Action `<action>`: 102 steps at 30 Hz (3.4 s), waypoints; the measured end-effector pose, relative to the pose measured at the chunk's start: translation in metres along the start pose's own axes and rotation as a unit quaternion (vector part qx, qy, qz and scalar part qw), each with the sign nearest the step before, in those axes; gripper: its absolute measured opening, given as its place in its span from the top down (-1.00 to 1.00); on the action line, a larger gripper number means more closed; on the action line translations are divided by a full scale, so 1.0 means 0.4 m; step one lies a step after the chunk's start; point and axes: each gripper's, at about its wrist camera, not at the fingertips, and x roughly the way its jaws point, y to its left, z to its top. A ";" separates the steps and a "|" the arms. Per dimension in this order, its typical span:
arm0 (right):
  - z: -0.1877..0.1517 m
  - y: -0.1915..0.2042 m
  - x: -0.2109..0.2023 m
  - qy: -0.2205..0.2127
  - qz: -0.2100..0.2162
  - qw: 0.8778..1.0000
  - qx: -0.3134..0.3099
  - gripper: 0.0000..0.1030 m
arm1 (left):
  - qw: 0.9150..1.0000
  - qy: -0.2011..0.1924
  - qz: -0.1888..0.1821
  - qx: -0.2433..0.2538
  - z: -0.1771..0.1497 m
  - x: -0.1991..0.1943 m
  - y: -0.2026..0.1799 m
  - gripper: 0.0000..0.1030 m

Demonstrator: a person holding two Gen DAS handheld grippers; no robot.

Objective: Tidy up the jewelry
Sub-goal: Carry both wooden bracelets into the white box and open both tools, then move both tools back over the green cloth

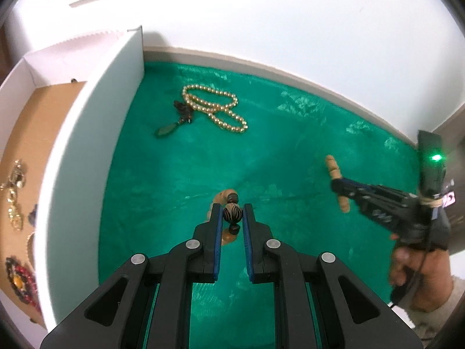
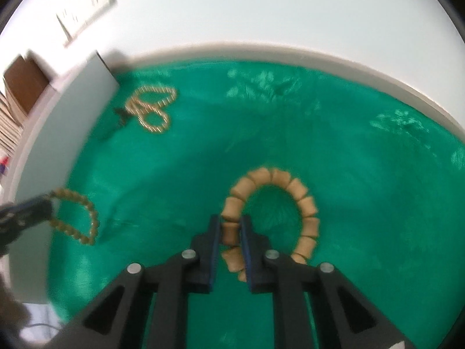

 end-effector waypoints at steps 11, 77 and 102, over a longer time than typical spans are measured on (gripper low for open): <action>-0.013 -0.009 -0.257 -0.050 0.089 0.995 0.017 0.71 | 1.000 -0.013 0.010 -0.011 -0.026 -0.170 0.008 0.78; -0.001 0.321 -0.315 -0.113 0.089 0.975 -0.168 -0.78 | 0.982 -0.127 0.123 -0.062 -0.047 -0.312 0.207 -0.79; -0.129 -0.002 -0.316 -0.050 -0.042 0.996 -0.066 -1.00 | 0.996 0.028 0.066 0.052 -0.093 -0.035 -0.067 -0.84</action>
